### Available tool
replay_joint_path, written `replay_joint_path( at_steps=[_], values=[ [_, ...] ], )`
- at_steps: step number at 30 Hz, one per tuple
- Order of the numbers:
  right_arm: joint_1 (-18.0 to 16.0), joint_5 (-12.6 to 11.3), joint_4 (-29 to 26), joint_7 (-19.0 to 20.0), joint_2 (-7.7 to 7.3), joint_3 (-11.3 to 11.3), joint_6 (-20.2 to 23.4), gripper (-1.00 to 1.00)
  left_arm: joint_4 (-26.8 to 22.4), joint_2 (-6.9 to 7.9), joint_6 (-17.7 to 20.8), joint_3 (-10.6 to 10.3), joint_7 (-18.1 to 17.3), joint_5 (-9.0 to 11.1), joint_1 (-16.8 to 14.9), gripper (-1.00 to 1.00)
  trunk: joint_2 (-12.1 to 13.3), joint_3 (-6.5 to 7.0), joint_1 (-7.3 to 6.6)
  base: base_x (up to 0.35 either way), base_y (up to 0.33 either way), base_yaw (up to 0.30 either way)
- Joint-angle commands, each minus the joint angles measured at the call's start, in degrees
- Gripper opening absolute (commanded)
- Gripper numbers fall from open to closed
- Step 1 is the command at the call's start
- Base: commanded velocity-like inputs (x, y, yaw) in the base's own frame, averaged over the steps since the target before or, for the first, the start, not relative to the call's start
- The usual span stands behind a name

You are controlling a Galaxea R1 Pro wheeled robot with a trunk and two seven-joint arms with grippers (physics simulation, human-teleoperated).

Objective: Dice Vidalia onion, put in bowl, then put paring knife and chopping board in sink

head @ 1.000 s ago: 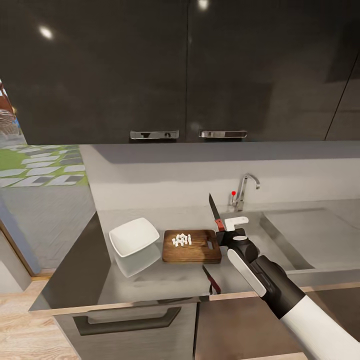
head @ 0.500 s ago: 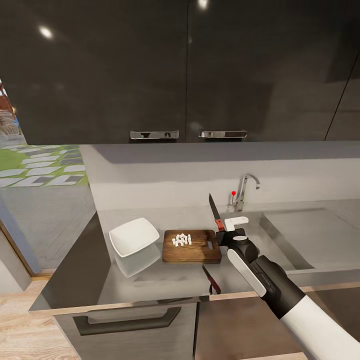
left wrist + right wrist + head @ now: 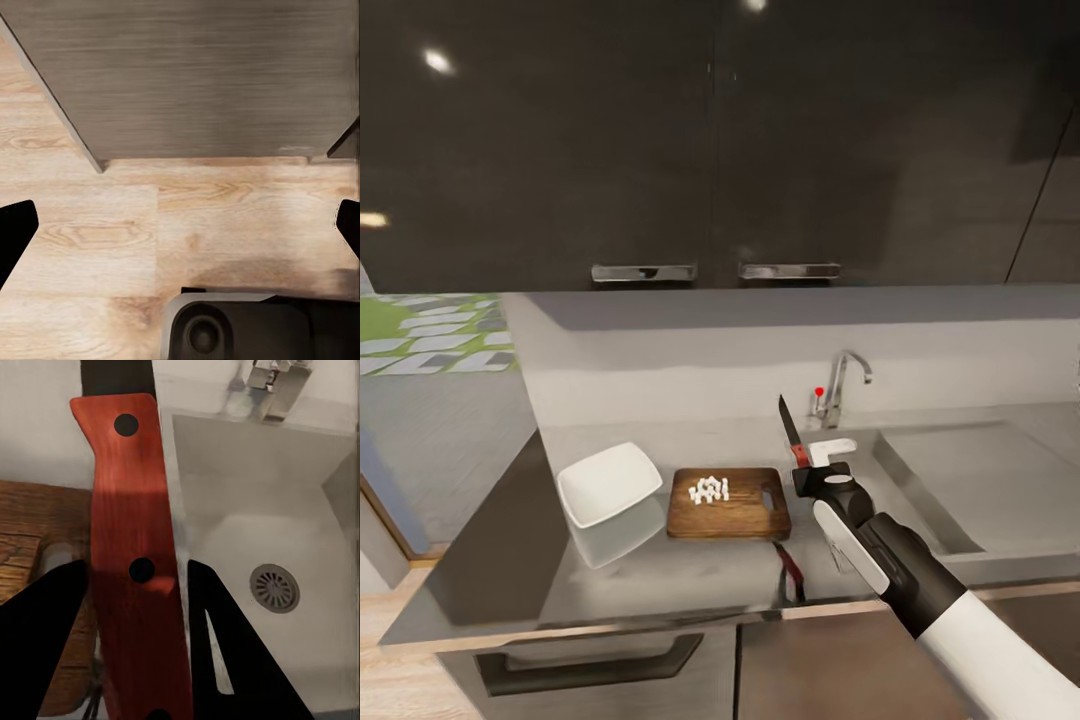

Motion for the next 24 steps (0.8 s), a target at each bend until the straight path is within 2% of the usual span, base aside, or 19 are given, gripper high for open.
replay_joint_path(
  at_steps=[1,11,13,16,17,21,24],
  values=[
    [-0.08,-0.53,-0.06,-0.58,-0.07,0.2,0.06,-1.0,-0.09,0.08,-0.08,-0.43,0.32,0.46,0.01,1.0,-0.13,-0.12,0.05,0.058,-0.277,0.0],
    [-0.08,-0.65,1.51,-0.48,0.11,0.2,0.05,-1.0,-0.06,0.08,-0.08,-0.43,0.32,0.46,0.01,1.0,-0.13,-0.12,0.05,0.006,-0.303,0.0],
    [-0.08,-1.99,3.71,-0.38,0.23,0.2,-0.07,-1.0,-0.06,0.08,-0.08,-0.4,0.32,0.46,0.01,1.0,-0.13,-0.12,0.05,0.0,-0.307,0.0],
    [-0.08,-6.94,8.97,0.15,0.25,0.2,-0.36,-1.0,-0.08,0.08,-0.08,-0.38,0.32,0.46,0.01,1.0,-0.13,-0.12,0.05,0.0,-0.308,0.0],
    [-0.08,-7.64,10.31,0.7,0.24,0.2,-0.42,-1.0,-0.07,0.08,-0.08,-0.4,0.32,0.46,0.01,1.0,-0.13,-0.12,0.05,0.0,-0.308,0.0],
    [-0.08,-8.22,11.92,4.69,-0.1,0.09,-0.4,-1.0,-0.06,0.08,-0.15,-0.42,0.32,0.46,0.01,1.0,-0.13,-0.14,0.05,0.0,-0.171,0.0],
    [-0.08,-8.26,13.22,5.48,-0.11,0.09,-0.39,-1.0,-0.1,0.08,-0.23,-0.43,0.32,0.46,0.01,1.0,-0.13,-0.35,0.05,0.0,-0.017,0.0]
  ],
)
